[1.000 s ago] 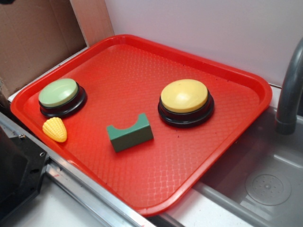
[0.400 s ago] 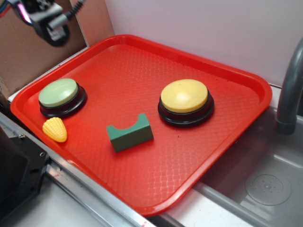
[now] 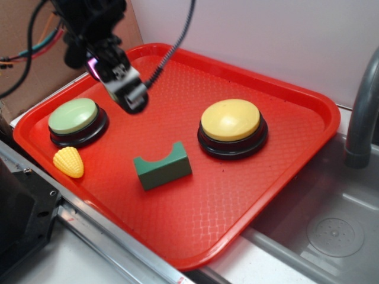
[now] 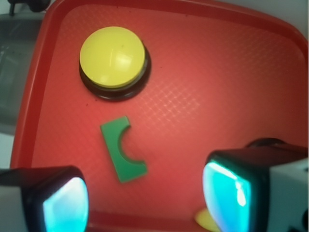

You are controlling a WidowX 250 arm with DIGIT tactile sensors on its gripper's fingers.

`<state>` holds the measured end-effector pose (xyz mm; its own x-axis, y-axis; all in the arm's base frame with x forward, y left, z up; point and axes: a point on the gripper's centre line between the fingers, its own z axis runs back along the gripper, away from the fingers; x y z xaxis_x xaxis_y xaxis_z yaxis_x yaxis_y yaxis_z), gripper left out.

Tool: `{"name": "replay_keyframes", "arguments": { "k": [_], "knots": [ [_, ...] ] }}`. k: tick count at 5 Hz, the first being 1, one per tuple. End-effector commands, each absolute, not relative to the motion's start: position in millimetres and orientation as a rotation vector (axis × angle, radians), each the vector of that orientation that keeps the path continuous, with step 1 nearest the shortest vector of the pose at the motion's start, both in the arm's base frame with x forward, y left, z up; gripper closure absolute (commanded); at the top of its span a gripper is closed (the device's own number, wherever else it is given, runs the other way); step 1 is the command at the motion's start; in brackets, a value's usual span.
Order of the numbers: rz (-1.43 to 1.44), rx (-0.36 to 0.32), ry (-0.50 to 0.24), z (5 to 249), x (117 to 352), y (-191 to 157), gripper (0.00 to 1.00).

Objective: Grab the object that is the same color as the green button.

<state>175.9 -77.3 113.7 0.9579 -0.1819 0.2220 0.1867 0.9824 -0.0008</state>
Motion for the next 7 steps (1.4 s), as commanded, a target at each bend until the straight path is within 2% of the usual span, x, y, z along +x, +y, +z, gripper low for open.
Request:
{"name": "replay_keyframes", "arguments": {
  "k": [1,2,3,4,5,6,7],
  "knots": [
    [-0.163,-0.035,-0.228,60,191,-106,0.0],
    [-0.146,0.028,-0.216,40,196,-109,0.0],
    [-0.148,0.066,-0.181,20,199,-111,0.0],
    [-0.141,0.089,-0.164,11,198,-111,0.0],
    [-0.122,0.084,-0.146,9,198,-106,1.0],
    [-0.132,0.098,-0.137,17,199,-105,1.0],
    [-0.145,0.108,-0.118,42,198,-98,1.0]
  ]
}}
